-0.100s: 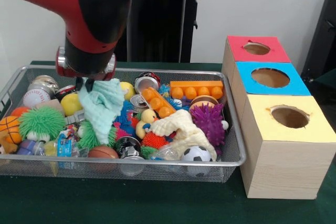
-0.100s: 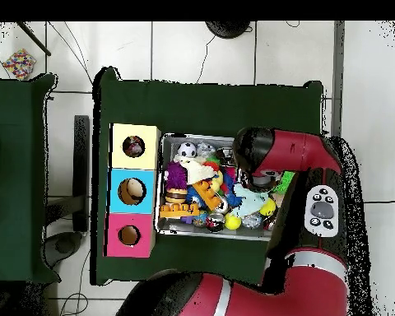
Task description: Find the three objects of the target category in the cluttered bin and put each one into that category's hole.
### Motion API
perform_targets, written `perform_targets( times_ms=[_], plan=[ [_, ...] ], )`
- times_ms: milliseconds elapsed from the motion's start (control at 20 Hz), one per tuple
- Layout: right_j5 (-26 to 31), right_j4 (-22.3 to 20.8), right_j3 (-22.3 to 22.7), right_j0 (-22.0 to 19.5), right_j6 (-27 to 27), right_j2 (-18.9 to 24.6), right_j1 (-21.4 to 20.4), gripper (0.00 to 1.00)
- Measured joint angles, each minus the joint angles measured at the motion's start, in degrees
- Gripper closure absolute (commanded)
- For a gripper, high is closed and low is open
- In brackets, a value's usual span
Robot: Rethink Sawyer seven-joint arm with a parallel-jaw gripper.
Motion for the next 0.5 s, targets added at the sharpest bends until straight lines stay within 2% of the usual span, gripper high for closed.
perform_targets(
  times_ms=[500],
  plan=[
    [0.0,-1.2,-0.9,-1.6,0.0,0.0,-0.6,0.00]
  ],
)
